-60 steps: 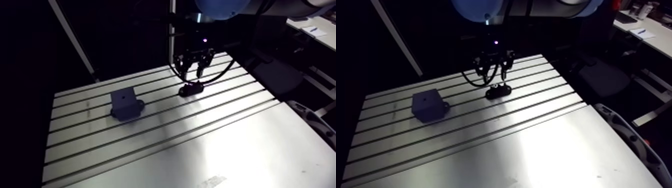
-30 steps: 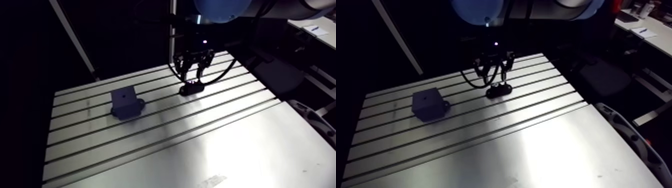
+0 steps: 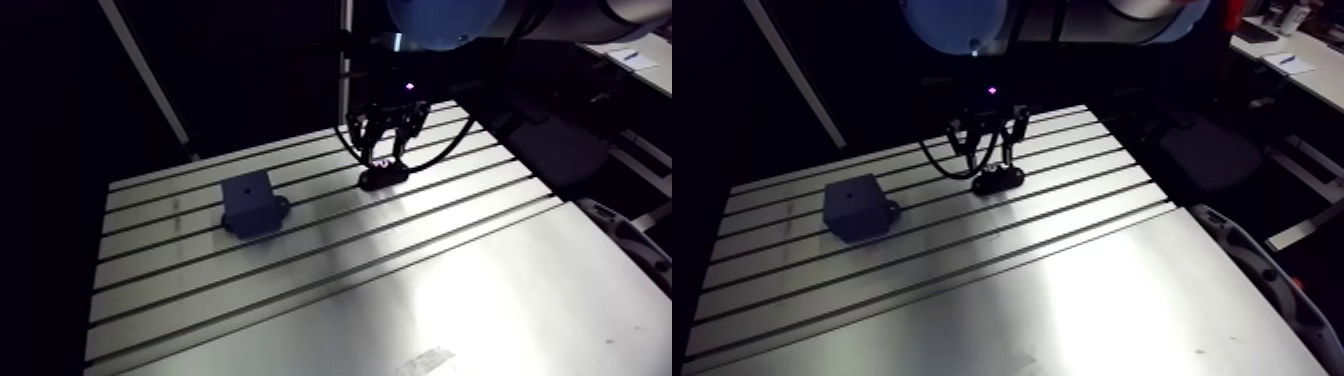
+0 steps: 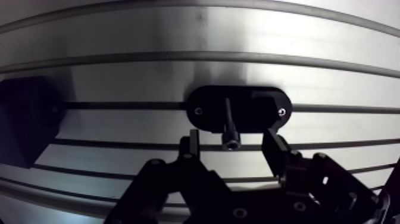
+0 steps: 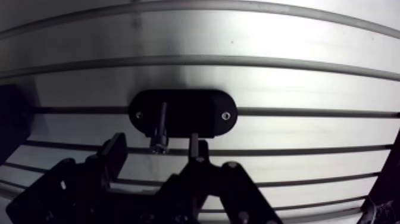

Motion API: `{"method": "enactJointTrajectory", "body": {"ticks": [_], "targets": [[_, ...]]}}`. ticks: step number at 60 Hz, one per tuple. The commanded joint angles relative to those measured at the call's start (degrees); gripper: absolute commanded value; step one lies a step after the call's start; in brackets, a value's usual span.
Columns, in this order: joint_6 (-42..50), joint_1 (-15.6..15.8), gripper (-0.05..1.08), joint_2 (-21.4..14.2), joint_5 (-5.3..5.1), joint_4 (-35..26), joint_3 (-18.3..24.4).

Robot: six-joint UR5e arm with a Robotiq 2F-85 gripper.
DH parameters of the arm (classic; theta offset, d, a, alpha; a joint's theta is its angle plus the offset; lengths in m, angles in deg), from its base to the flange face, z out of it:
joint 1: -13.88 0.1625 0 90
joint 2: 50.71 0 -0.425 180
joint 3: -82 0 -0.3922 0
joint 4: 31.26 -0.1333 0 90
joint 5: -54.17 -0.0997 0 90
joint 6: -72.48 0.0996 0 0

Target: Pick up the M10 bolt and insert it into the hole until fully seated.

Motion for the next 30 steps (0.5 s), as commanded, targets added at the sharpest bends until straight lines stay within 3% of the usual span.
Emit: {"method": "enactJointTrajectory", "body": {"ticks": [1, 30], "targets": [[0.01, -0.06, 0.39, 0.05, 0.01, 0.01, -0.04], [0.01, 0.01, 0.46, 0.40, 0.09, 0.01, -0.04]]}}
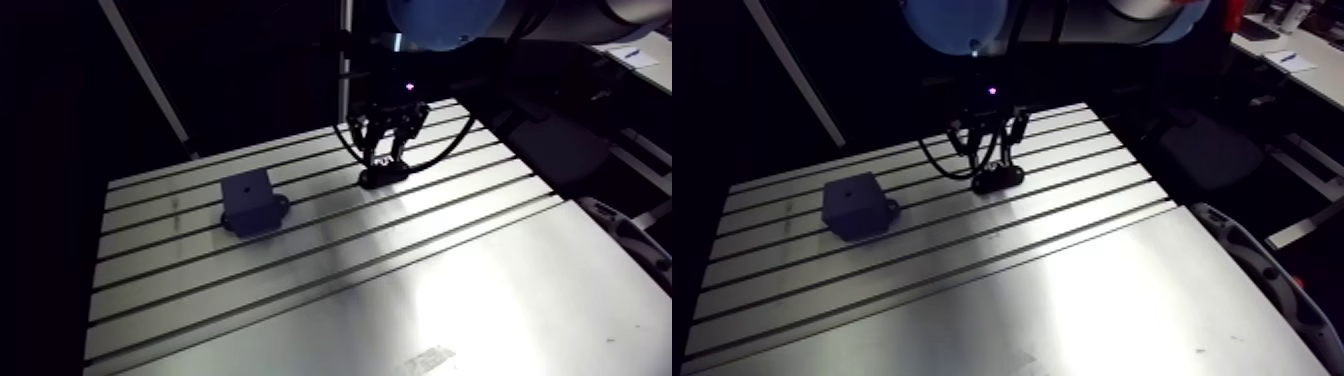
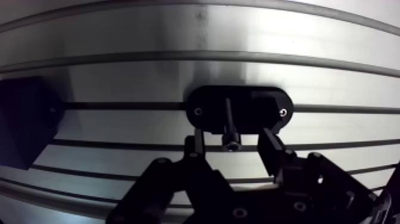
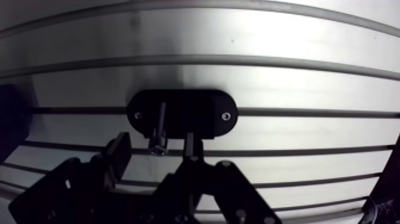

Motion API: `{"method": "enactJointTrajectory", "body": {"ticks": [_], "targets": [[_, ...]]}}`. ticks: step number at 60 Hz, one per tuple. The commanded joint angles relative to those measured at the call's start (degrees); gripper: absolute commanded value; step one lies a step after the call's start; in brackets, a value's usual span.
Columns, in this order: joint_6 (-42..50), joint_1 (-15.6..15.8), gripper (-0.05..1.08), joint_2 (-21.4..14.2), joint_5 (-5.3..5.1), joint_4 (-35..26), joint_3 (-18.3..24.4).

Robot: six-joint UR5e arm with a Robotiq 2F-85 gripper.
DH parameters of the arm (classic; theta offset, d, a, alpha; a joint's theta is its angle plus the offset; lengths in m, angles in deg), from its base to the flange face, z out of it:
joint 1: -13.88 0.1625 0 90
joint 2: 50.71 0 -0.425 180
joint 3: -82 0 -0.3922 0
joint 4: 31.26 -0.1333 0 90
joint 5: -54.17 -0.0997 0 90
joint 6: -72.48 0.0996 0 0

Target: Pick up the M10 bolt and insert it into the hole until fully seated.

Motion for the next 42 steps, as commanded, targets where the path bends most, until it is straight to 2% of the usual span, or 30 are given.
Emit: {"method": "enactJointTrajectory", "body": {"ticks": [1, 42], "targets": [[-0.03, -0.03, 0.47, 0.05, 0.00, 0.00, 0.00], [0.15, -0.04, 0.58, 0.40, 0.00, 0.00, 0.08]]}}
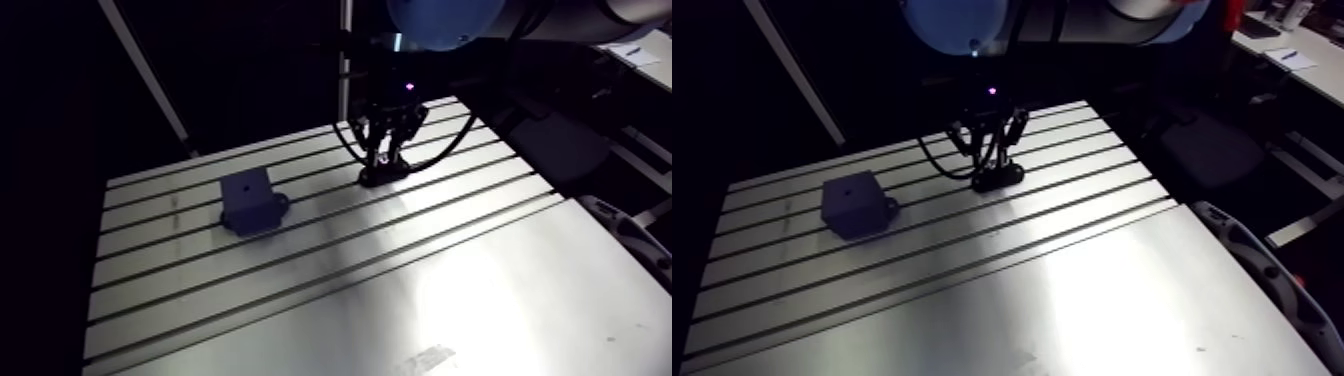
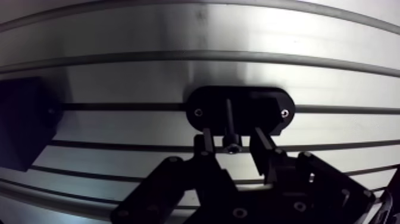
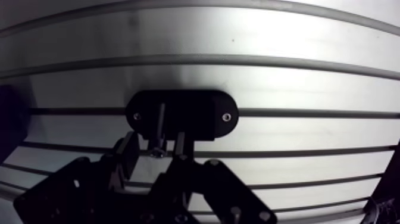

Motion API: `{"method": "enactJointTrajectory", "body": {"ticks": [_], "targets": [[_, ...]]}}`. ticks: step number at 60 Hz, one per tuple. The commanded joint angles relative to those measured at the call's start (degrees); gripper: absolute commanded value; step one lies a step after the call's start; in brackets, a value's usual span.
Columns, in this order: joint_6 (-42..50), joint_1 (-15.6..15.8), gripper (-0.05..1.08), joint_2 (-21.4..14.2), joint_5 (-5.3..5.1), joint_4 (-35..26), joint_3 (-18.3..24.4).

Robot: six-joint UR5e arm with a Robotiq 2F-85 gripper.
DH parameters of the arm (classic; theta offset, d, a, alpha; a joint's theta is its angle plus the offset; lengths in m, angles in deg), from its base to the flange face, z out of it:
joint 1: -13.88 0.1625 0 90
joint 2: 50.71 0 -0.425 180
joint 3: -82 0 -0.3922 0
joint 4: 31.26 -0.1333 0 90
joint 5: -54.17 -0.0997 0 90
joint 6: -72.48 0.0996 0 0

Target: Pick up the M10 bolt and insert it into the hole until fully seated.

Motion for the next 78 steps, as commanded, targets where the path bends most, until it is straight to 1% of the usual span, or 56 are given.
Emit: {"method": "enactJointTrajectory", "body": {"ticks": [1, 14, 27, 50, 78], "targets": [[0.03, -0.01, 0.59, 0.02, 0.00, 0.00, 0.07], [0.12, -0.01, 0.62, 0.02, 0.00, 0.00, 0.07], [0.12, -0.01, 0.63, 0.02, 0.00, 0.00, 0.07], [0.21, -0.01, 0.67, 0.02, 0.00, 0.00, 0.07], [0.31, -0.01, 0.68, 0.02, 0.00, 0.00, 0.07]]}}
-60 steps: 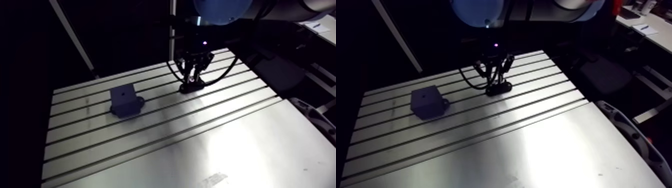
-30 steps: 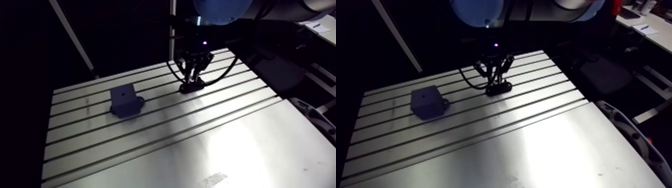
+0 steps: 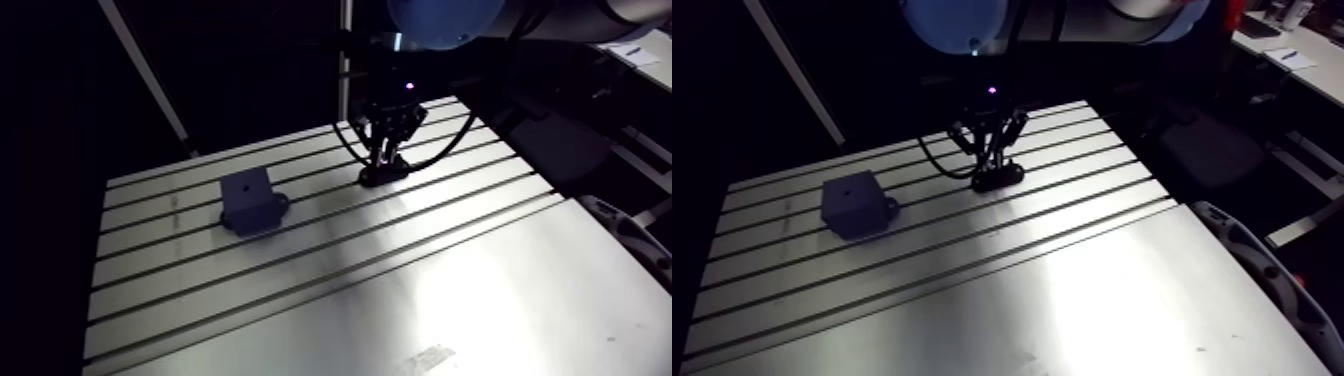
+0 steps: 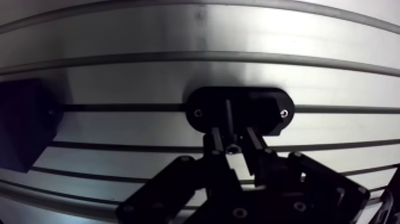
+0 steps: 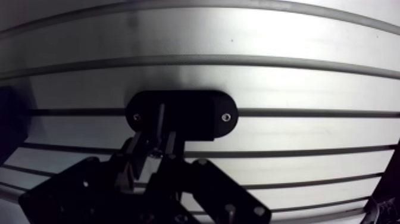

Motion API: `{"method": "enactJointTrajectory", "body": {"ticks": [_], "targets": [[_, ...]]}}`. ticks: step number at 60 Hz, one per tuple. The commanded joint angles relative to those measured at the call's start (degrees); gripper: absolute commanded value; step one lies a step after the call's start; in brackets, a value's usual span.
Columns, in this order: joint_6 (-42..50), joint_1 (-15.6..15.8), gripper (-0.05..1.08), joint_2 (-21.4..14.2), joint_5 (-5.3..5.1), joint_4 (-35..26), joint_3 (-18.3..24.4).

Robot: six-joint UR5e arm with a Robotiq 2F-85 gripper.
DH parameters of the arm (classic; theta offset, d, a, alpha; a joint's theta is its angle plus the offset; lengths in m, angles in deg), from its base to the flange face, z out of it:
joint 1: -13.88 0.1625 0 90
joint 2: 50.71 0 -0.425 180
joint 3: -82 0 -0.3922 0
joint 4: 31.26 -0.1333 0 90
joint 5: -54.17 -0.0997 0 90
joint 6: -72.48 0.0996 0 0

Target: Pick up the M10 bolt and insert it into the hole until fully seated.

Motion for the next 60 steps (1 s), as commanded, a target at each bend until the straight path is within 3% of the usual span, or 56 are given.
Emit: {"method": "enactJointTrajectory", "body": {"ticks": [1, 60], "targets": [[-0.01, -0.01, 0.69, 0.00, 0.00, 0.00, 0.00], [-0.18, -0.10, 0.75, 0.00, -0.09, -0.09, 0.00]]}}
